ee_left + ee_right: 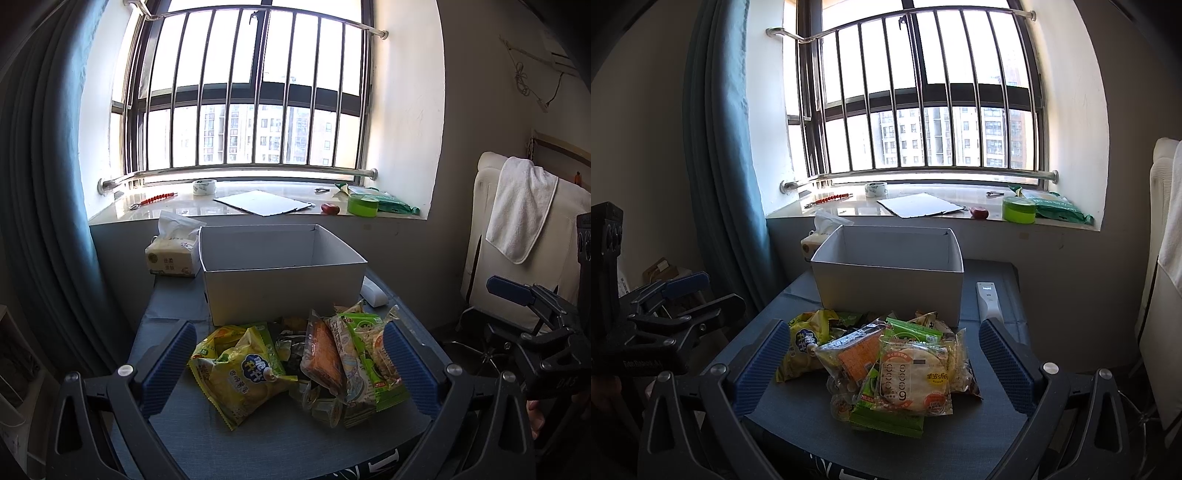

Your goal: Organize snacks

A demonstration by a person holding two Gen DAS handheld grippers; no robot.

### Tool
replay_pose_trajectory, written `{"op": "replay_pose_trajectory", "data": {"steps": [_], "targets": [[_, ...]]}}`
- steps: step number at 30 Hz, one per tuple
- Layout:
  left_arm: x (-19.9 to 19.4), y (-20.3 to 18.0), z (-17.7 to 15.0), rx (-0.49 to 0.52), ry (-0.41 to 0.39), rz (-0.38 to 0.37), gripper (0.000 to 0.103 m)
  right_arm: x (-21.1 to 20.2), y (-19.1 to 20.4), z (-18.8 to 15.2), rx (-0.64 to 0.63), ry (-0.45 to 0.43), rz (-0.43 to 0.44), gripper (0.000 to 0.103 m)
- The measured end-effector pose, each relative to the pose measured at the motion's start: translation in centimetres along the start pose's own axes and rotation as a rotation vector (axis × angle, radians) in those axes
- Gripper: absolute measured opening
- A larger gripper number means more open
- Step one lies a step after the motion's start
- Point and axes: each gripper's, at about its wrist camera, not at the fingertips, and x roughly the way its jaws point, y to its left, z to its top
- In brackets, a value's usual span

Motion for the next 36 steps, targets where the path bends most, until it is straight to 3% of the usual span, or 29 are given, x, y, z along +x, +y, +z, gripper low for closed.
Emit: {"op": "replay_pose_trajectory", "data": {"steps": [19, 34, 36], "targets": [[0.0, 0.1, 0.0, -0.001, 0.003, 0.003, 0.103, 0.7, 0.1, -0.5, -0.007, 0.022, 0.0, 0.103], [1.5, 0.6, -1.7, -0.009, 0.067, -0.007, 0.103, 11.8, -4.4, -6.0, 0.082, 0.332, -0.031, 0.103], [1.7, 0.7, -1.9, -0.009, 0.074, -0.007, 0.103, 12.5, -5.1, -6.6, 0.12, 0.352, 0.006, 0.103]]}}
